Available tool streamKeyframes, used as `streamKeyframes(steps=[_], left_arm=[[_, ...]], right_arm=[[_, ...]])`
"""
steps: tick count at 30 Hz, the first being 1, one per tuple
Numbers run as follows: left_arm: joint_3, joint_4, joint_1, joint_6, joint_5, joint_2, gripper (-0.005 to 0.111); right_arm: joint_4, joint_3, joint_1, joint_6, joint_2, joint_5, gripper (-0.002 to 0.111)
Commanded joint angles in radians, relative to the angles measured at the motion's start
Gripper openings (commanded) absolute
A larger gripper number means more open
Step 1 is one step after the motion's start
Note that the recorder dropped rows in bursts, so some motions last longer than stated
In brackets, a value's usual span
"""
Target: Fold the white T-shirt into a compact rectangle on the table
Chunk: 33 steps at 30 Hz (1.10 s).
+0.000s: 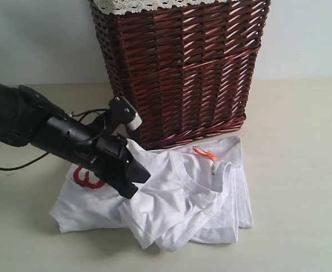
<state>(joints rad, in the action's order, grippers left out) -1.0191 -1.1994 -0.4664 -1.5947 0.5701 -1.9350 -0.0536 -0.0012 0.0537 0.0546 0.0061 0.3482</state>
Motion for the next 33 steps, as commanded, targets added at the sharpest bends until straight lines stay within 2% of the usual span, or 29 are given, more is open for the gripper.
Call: streamKeyframes(steps=[1,6,11,13,18,21,23,26,33], left_arm=[[0.004,-0.011,-0.039,0.007,0.114,0.077,0.000],[0.037,-0.036,-0.106,0.007,0.124,0.060,0.000],[0.169,-0.036,-0.214,0.007,0.095,0.038,0.000],[0.179,-0.042,-0.230,0.005,0.076,0.038,0.000],[0.133,-0.066,-0.230,0.026,0.058,0.164,0.000],[0.135,-0.025,-0.230,-0.022,-0.077,0.238,0.000],[0.142,0.054,-0.230,-0.027,-0.111,0.216,0.000],[0.150,0.051,-0.232,-0.055,-0.179,0.147,0.000],[0.171,0.056,-0.232,-0.044,-0.131,0.040,0.000]], right_arm=[[0.005,0.001,0.005,0.000,-0.006,-0.012,0.051],[0.005,0.001,0.005,0.000,-0.006,-0.012,0.051],[0.005,0.001,0.005,0.000,-0.006,-0.012,0.051],[0.005,0.001,0.005,0.000,-0.006,-0.012,0.051],[0.006,0.001,0.005,0.000,-0.006,-0.012,0.051],[0.006,0.001,0.005,0.000,-0.006,-0.012,0.051],[0.006,0.001,0.005,0.000,-0.006,-0.012,0.051],[0.006,0.001,0.005,0.000,-0.006,-0.012,0.051],[0.001,0.001,0.005,0.000,-0.006,-0.012,0.051]])
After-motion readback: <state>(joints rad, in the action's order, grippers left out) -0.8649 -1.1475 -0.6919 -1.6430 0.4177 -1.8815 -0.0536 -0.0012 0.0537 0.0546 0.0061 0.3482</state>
